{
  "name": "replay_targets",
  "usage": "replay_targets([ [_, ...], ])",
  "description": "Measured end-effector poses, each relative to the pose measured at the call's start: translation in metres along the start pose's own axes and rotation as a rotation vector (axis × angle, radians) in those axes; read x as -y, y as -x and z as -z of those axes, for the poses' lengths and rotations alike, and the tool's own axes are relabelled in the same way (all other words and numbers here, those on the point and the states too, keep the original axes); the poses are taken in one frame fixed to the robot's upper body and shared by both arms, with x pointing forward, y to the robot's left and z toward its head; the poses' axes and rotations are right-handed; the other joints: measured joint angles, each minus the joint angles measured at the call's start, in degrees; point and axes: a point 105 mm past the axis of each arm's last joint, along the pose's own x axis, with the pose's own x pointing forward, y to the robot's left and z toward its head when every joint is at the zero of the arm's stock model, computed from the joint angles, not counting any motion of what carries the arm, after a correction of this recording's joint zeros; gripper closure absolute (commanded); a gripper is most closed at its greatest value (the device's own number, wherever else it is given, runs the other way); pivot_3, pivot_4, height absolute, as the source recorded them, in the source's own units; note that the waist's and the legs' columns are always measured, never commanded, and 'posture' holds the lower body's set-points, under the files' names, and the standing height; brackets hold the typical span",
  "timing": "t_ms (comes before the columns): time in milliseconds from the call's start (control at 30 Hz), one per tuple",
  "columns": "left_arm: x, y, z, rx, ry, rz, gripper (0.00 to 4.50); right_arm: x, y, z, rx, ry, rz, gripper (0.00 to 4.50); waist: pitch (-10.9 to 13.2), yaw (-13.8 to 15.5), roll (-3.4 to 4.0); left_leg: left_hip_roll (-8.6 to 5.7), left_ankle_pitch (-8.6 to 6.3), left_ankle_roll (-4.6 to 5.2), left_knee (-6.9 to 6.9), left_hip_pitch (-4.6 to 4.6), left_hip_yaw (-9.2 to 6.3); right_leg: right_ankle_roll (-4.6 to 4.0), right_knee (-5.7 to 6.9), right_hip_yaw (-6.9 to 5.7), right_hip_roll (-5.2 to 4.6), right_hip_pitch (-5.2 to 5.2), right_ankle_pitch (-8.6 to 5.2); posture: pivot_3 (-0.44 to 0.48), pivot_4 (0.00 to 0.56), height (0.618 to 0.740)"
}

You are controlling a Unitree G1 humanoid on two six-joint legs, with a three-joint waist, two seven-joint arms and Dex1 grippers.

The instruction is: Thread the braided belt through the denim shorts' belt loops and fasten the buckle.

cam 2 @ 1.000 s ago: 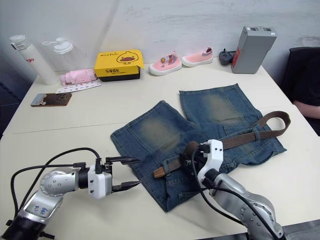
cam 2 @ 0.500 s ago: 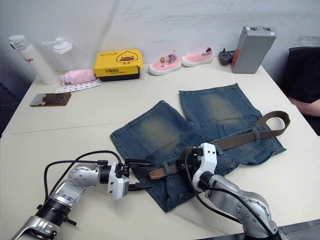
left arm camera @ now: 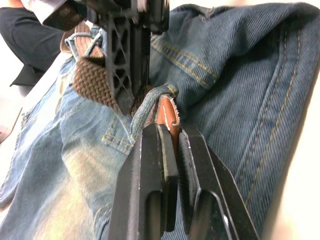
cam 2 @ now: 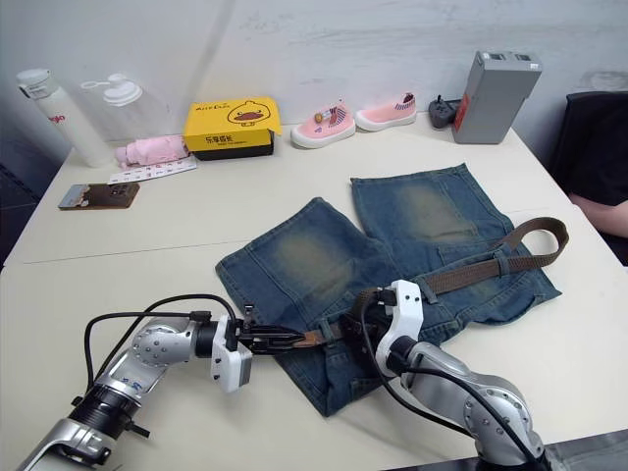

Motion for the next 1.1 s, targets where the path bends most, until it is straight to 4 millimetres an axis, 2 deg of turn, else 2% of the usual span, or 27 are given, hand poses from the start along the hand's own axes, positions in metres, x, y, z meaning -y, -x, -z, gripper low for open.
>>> replay_targets([
  [67, 0.002, 0.003, 0.001, -0.009, 0.005, 0.000, 4.50, 0.002, 0.007, -0.007, 0.019, 0.006, 0.001, 0.63, 0.0, 0.1, 0.01, -0.02, -0.01, 0.02, 0.01, 0.00, -0.02, 0.00, -0.01, 0.00, -0.03, 0.01, 0.00, 0.000, 0.150, 0.706],
  [100, 0.002, 0.003, 0.001, -0.010, 0.006, 0.000, 4.50, 0.003, 0.010, -0.009, 0.022, 0.009, -0.001, 0.05, 0.0, 0.1, 0.01, -0.02, -0.02, 0.03, 0.02, -0.01, -0.03, 0.00, -0.01, -0.01, -0.02, 0.02, 0.00, 0.000, 0.150, 0.706],
  [233, 0.003, 0.007, -0.001, -0.019, 0.006, -0.001, 4.50, 0.008, 0.030, -0.019, 0.037, 0.098, 0.000, 0.05, 0.0, 0.1, 0.00, 0.00, -0.04, 0.06, 0.01, -0.03, -0.01, 0.00, -0.05, 0.00, -0.02, 0.02, 0.00, 0.000, 0.150, 0.706],
  [267, 0.003, 0.008, -0.002, -0.018, 0.003, -0.004, 4.50, 0.011, 0.038, -0.019, 0.019, 0.167, 0.013, 0.51, 0.0, 0.1, 0.05, -0.03, -0.05, 0.08, 0.00, -0.04, 0.00, 0.00, -0.06, 0.00, -0.04, 0.02, 0.00, 0.000, 0.150, 0.706],
  [333, 0.005, 0.013, -0.001, -0.030, 0.018, -0.009, 4.50, 0.026, 0.054, -0.018, -0.036, 0.323, 0.087, 0.97, 0.1, 0.1, -0.06, 0.04, -0.06, 0.04, -0.10, -0.06, 0.03, 0.01, -0.17, -0.01, 0.01, 0.20, -0.01, 0.000, 0.150, 0.706],
  [367, 0.005, 0.013, -0.002, -0.030, 0.020, -0.009, 4.50, 0.027, 0.054, -0.017, -0.042, 0.331, 0.093, 1.19, 0.1, 0.1, -0.06, 0.05, -0.06, 0.04, -0.11, -0.06, 0.03, 0.01, -0.20, -0.01, 0.01, 0.20, -0.01, 0.000, 0.150, 0.706],
  [400, 0.007, 0.015, -0.002, -0.032, 0.026, -0.009, 4.50, 0.032, 0.056, -0.015, -0.057, 0.358, 0.118, 1.88, 0.1, 0.1, -0.07, 0.06, -0.07, 0.02, -0.11, -0.06, 0.03, 0.01, -0.29, -0.01, 0.02, 0.20, -0.01, 0.000, 0.150, 0.706],
  [433, 0.008, 0.015, -0.002, -0.034, 0.028, -0.007, 4.50, 0.035, 0.057, -0.014, -0.063, 0.365, 0.129, 2.01, 0.1, 0.1, -0.07, 0.06, -0.07, 0.01, -0.11, -0.05, 0.03, 0.01, -0.38, 0.00, 0.02, 0.20, -0.02, 0.000, 0.150, 0.706],
  [533, 0.012, 0.025, -0.004, -0.050, 0.031, 0.004, 4.50, 0.050, 0.058, -0.008, -0.105, 0.476, 0.197, 3.22, 0.1, 0.0, -0.07, 0.06, -0.06, -0.02, -0.12, -0.04, 0.07, 0.01, -0.40, 0.01, 0.03, 0.17, -0.02, 0.000, 0.150, 0.706],
  [600, 0.024, 0.044, -0.002, -0.090, 0.034, 0.054, 4.50, 0.055, 0.053, -0.007, -0.105, 0.535, 0.225, 4.15, 0.1, 0.0, -0.10, 0.09, -0.06, -0.07, -0.13, -0.01, 0.05, -0.02, -0.41, 0.00, 0.06, 0.17, -0.03, 0.000, 0.150, 0.706],
  [633, 0.030, 0.057, 0.001, -0.118, 0.052, 0.071, 4.50, 0.056, 0.050, -0.005, -0.099, 0.536, 0.225, 4.45, 0.0, 0.0, -0.14, 0.10, -0.06, -0.08, -0.13, -0.01, 0.03, -0.03, -0.41, -0.01, 0.06, 0.12, -0.04, 0.000, 0.150, 0.706],
  [733, 0.048, 0.098, 0.007, -0.201, 0.071, 0.156, 4.50, 0.053, 0.044, -0.004, -0.084, 0.540, 0.209, 4.45, -0.1, -0.3, -0.35, 0.28, -0.15, -0.21, -0.14, 0.00, 0.04, -0.19, -0.38, -0.02, 0.10, 0.02, -0.13, 0.000, 0.150, 0.706],
  [800, 0.060, 0.142, 0.010, -0.292, 0.075, 0.236, 4.50, 0.052, 0.043, -0.003, -0.085, 0.547, 0.200, 4.45, -0.1, -0.4, -0.37, 0.35, -0.21, -0.22, -0.23, 0.03, 0.05, -0.32, -0.33, -0.04, 0.14, -0.12, -0.20, 0.000, 0.150, 0.706],
  [933, 0.068, 0.219, 0.013, -0.496, 0.091, 0.353, 4.50, 0.051, 0.040, -0.001, -0.090, 0.551, 0.190, 4.45, -0.5, -0.4, -0.69, 0.25, -0.17, -0.14, -0.61, 0.03, 0.29, -0.53, 0.09, -0.12, 0.22, -0.58, -0.32, 0.000, 0.150, 0.706],
  [1000, 0.070, 0.246, 0.013, -0.586, 0.107, 0.394, 4.50, 0.051, 0.038, 0.000, -0.093, 0.555, 0.188, 4.45, -0.5, -0.4, -0.77, 0.09, -0.13, -0.12, -0.82, 0.03, 0.35, -0.58, 0.15, -0.13, 0.21, -0.61, -0.35, 0.000, 0.150, 0.706],
  [1100, 0.071, 0.272, 0.013, -0.687, 0.136, 0.448, 4.50, 0.049, 0.036, 0.001, -0.092, 0.557, 0.178, 4.45, -0.6, -0.5, -0.90, 0.12, -0.11, -0.16, -0.93, 0.05, 0.39, -0.71, 0.32, -0.15, 0.25, -0.66, -0.45, 0.000, 0.150, 0.706],
])
